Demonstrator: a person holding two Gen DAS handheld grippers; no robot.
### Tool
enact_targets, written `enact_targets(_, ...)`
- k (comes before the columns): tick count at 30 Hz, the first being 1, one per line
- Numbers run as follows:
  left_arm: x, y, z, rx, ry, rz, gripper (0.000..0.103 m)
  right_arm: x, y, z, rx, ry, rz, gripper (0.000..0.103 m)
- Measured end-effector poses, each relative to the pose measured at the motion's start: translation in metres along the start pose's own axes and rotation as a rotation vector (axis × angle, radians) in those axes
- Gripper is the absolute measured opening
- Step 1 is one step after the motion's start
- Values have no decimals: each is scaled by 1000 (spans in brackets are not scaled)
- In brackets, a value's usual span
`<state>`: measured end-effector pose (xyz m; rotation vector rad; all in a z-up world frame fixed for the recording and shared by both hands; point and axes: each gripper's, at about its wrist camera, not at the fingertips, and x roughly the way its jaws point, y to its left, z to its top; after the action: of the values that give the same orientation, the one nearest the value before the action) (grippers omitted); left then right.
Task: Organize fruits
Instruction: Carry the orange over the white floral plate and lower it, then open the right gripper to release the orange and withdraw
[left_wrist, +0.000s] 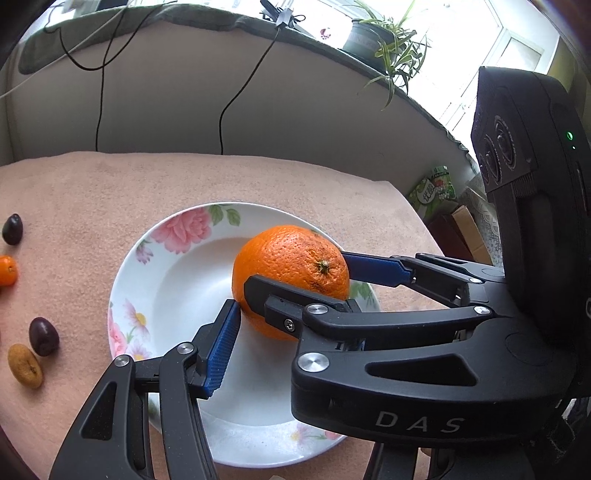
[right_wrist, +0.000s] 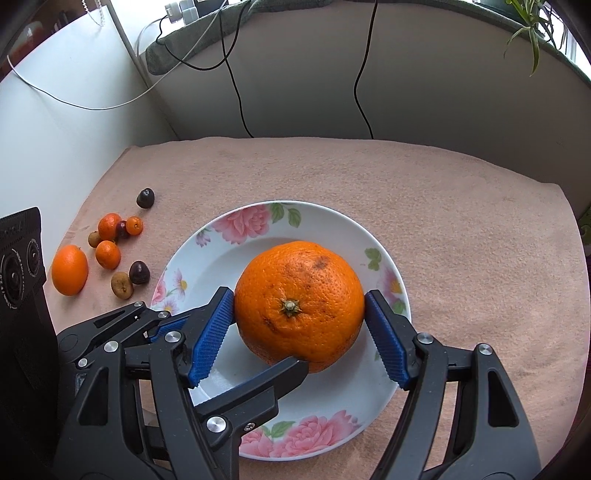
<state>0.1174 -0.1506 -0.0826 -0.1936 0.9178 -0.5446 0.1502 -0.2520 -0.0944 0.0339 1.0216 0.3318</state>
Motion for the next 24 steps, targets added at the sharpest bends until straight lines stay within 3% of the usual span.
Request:
enact_targets(7,-8,2,-5,24,-17,33,57,-2,-3,-2,34,-14,0,75)
enact_targets(24,-50,26,-18,11,-99,65,59,-53,-3,-12,73,-182,-43,80)
